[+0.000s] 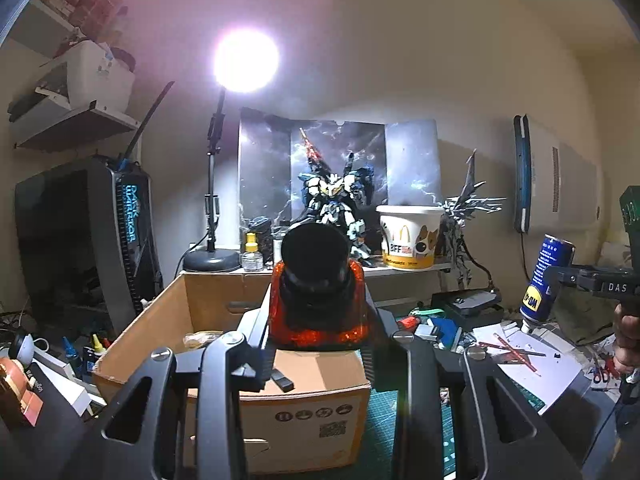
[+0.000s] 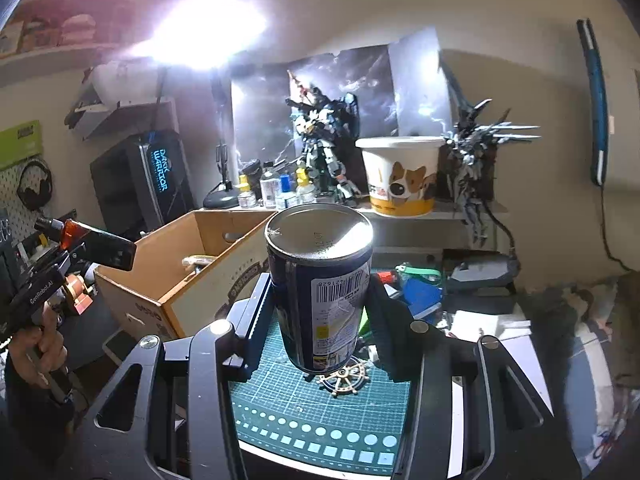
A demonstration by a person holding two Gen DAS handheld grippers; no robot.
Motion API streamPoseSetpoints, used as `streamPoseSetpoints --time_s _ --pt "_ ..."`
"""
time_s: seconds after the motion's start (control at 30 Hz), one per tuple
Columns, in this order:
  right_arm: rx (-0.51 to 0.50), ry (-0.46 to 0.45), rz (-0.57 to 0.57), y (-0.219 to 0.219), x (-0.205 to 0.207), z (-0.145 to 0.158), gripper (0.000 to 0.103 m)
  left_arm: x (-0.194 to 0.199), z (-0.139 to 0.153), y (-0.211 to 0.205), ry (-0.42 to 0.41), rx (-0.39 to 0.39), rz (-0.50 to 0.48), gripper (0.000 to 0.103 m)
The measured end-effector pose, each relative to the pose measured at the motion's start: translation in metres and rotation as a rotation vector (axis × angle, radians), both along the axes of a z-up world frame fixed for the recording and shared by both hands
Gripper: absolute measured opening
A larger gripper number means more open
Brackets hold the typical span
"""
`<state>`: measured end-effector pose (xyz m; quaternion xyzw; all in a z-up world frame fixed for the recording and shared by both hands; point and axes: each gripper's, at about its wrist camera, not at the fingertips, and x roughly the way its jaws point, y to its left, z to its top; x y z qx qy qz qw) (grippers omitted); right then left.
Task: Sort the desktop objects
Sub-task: 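Carry the blue can with the right gripper while the left carries the spray bottle toward the box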
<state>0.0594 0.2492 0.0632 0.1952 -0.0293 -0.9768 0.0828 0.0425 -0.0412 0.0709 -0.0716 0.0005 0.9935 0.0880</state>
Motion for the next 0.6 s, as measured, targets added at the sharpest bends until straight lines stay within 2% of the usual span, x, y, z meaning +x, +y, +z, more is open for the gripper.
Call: streamPoseSetpoints --time_s 0.6 --pt "0.007 0.013 0.136 -0.039 -0.019 0.002 0.043 0.019 0.001 -0.035 -0.017 -0.006 0.137 0.034"
